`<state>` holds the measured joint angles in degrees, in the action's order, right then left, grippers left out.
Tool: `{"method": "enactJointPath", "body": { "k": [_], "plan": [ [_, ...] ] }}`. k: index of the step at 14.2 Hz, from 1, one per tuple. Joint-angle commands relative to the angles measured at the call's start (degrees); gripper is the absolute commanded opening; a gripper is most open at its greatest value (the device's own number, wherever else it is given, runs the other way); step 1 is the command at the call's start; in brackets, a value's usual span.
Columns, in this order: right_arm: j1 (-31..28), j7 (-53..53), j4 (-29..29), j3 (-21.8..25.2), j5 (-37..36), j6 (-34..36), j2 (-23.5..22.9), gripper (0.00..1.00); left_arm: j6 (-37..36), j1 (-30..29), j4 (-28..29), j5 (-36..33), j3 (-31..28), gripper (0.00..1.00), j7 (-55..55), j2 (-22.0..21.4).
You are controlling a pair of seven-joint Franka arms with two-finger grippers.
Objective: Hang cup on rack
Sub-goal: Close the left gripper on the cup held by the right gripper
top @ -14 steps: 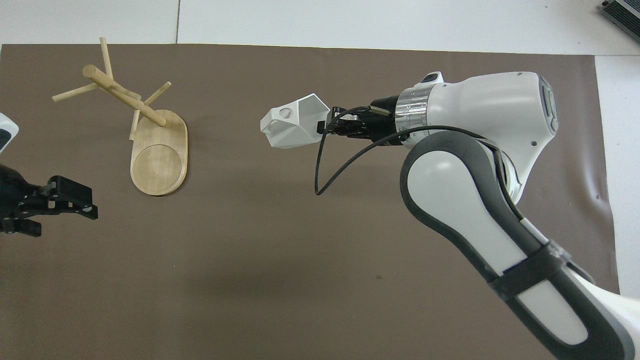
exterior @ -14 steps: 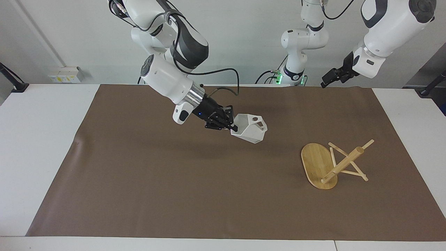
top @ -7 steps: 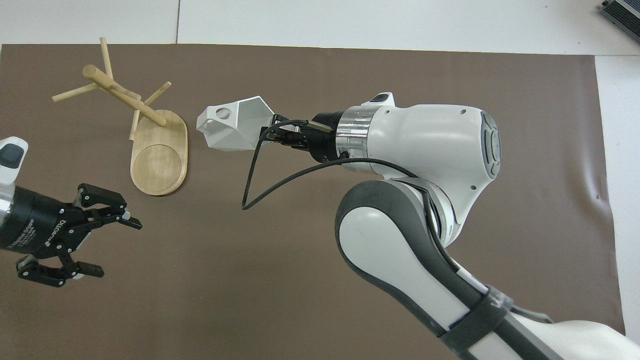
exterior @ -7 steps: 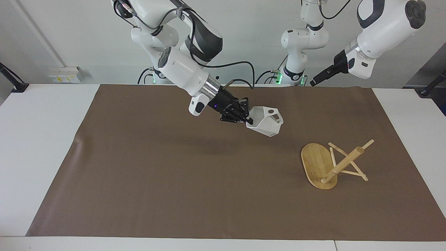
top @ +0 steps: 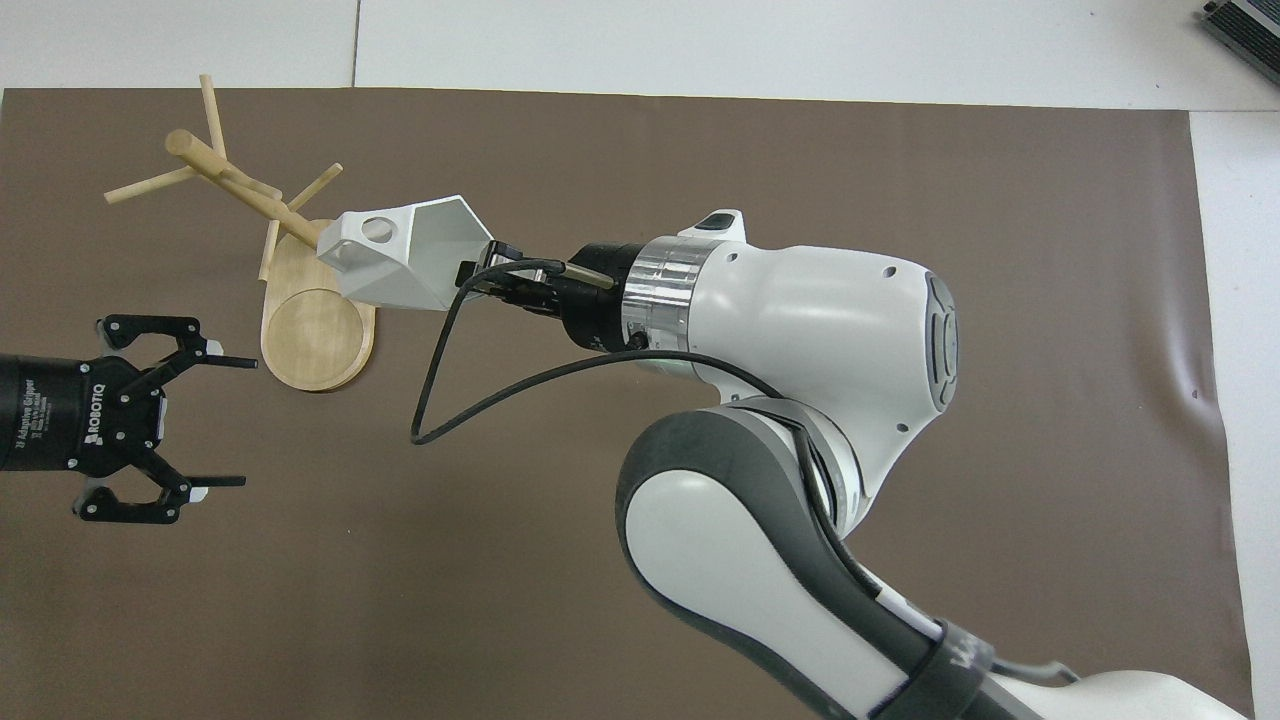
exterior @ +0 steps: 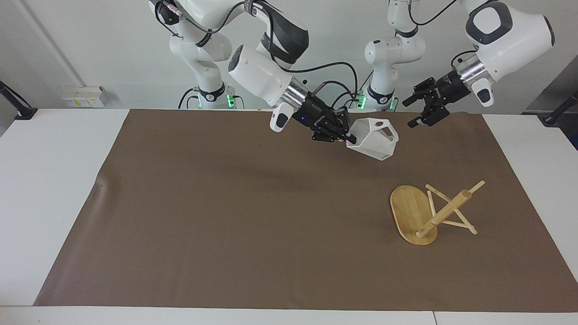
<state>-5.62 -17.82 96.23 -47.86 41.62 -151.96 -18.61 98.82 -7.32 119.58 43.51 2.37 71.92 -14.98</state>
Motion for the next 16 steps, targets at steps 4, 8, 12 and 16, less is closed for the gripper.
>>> {"method": "enactJointPath", "body": {
  "k": [4, 8, 12, 16],
  "plan": [
    [-0.9, -1.8, -0.3, -2.1, 1.2, -0.9, -0.4, 0.0, 9.8, -2.3, 3.3, 11.6, 0.4, 1.0, 5.2, -0.7],
    [-0.9, -2.1, -0.3, -2.4, 1.2, -1.0, -0.4, 0.0, 12.0, -1.1, 3.6, 16.2, 0.6, 1.0, 5.1, -0.4],
    [-0.9, -2.3, -0.3, -2.4, 1.2, -1.0, -0.4, 0.0, 15.3, 3.5, 3.2, 19.5, 0.6, 1.0, 5.1, 1.9],
    [-0.8, -2.2, -0.3, -2.5, 1.1, -1.0, -0.4, 0.0, 15.8, 5.1, 2.3, 20.1, 0.6, 1.0, 5.2, 2.5]
  ]
}}
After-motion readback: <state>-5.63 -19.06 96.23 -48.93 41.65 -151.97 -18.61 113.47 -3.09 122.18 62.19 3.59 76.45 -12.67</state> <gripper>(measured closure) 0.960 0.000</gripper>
